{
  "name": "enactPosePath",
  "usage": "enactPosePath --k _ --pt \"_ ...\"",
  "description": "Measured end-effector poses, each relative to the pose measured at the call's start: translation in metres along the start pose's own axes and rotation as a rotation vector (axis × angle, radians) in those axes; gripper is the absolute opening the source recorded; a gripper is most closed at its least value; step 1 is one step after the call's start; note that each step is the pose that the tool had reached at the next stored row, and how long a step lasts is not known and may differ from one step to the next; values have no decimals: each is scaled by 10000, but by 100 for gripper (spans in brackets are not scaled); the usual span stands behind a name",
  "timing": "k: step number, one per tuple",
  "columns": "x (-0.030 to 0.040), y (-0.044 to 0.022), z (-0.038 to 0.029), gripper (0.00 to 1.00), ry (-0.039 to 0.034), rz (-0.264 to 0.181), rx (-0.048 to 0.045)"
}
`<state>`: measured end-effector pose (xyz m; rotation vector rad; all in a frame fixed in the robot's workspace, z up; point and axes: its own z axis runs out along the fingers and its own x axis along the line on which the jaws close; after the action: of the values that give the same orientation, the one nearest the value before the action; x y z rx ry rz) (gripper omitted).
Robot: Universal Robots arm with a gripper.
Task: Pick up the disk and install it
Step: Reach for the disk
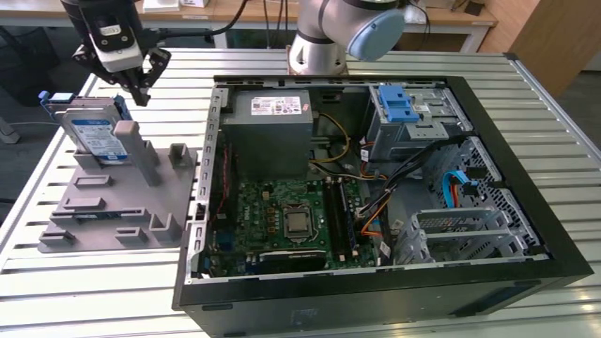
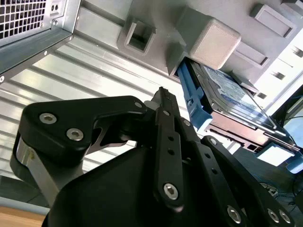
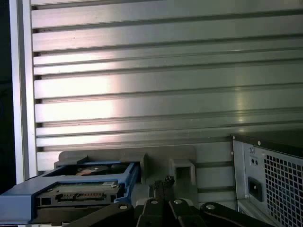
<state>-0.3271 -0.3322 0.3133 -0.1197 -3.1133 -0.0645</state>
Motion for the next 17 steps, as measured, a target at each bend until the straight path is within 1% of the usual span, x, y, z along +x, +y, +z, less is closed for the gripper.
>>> enactPosePath --k 1,5,14,17 --pt "16 6 4 11 -1 0 0" --pt "18 9 -79 11 0 0 0" --pt "19 9 -84 11 1 0 -6" --pt "19 11 -117 11 0 -6 -6"
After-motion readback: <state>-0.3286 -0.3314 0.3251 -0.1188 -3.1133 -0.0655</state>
